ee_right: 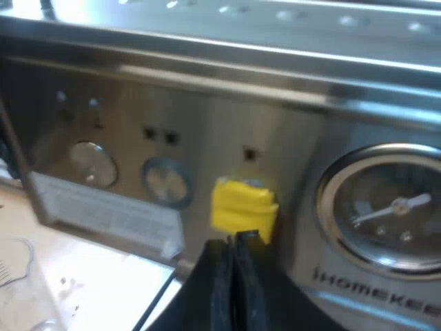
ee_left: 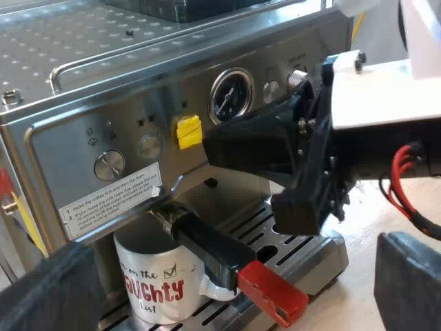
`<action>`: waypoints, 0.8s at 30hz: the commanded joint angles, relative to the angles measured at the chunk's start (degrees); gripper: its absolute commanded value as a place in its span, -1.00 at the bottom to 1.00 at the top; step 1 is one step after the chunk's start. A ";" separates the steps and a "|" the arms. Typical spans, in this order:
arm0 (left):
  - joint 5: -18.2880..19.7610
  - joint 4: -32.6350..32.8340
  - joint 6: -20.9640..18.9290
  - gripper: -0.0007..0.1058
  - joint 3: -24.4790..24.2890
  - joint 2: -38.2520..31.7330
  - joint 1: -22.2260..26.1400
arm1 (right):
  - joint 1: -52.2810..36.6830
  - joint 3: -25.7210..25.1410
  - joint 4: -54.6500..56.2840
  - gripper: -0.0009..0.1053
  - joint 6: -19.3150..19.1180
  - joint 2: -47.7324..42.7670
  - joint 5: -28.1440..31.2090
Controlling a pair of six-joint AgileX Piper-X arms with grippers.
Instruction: Place mug into machine
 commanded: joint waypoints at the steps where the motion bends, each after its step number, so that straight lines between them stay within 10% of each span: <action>1: 0.32 0.15 -0.53 0.54 -0.45 -0.16 -0.29 | -1.00 -0.62 -1.41 -0.98 -0.76 -0.01 -0.07; 24: 0.39 0.15 -0.53 0.54 -0.45 -0.16 -0.29 | -3.11 -0.98 -6.35 -0.98 -0.76 4.07 4.28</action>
